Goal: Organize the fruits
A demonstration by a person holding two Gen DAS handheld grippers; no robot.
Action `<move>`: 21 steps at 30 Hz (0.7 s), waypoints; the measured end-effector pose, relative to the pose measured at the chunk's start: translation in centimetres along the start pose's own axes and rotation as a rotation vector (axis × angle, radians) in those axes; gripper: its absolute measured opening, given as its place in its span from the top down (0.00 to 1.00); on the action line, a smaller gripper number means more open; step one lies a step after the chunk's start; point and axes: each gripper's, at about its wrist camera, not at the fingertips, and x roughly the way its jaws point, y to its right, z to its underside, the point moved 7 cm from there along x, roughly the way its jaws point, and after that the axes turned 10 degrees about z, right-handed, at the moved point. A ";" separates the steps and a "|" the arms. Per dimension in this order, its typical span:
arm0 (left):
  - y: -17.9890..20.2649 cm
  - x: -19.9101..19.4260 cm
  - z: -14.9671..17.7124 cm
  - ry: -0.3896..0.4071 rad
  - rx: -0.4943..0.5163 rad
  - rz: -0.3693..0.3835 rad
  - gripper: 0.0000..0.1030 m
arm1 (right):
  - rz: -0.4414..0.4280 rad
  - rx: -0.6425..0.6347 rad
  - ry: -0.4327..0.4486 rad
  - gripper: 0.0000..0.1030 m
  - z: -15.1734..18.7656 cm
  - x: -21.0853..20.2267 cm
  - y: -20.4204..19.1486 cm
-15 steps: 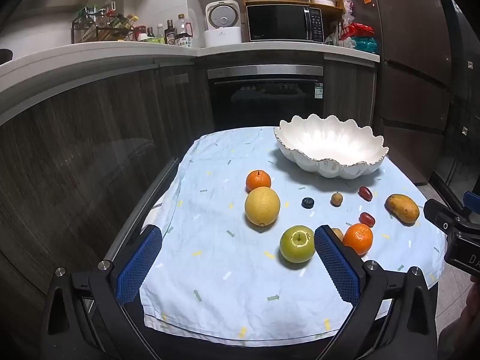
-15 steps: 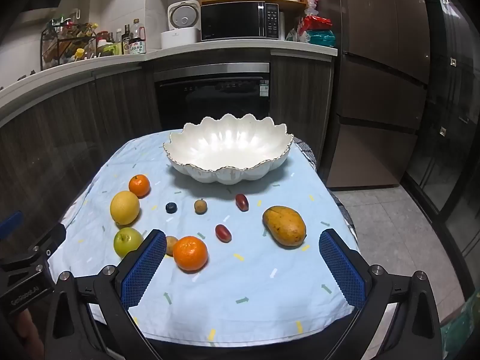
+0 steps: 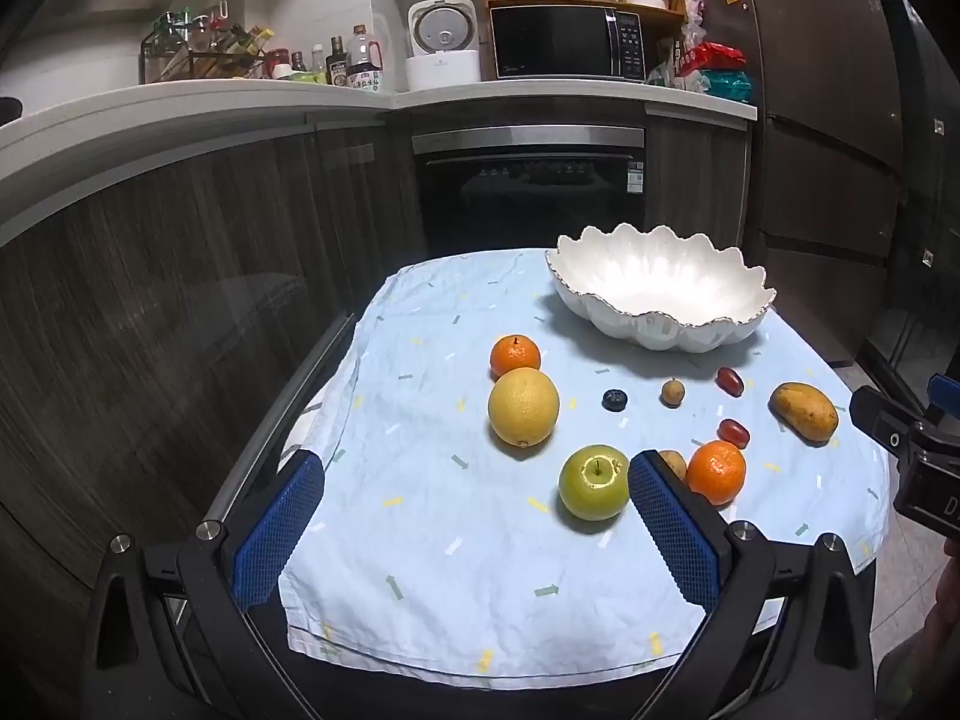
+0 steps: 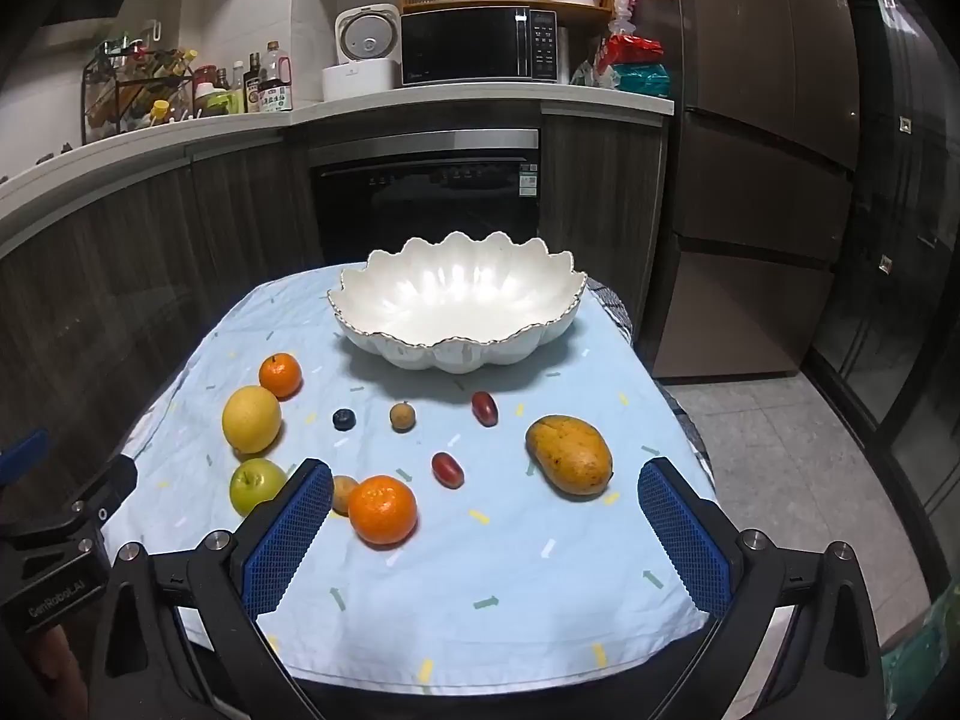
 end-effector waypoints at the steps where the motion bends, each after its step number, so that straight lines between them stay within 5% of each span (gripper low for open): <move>1: 0.1 0.1 0.0 0.001 0.002 0.000 0.00 | -0.003 0.001 0.000 0.00 0.0 -0.5 0.3; 21: 0.0 -0.3 0.0 0.008 0.005 0.006 0.00 | 0.007 0.006 -0.006 0.00 0.2 -0.2 0.3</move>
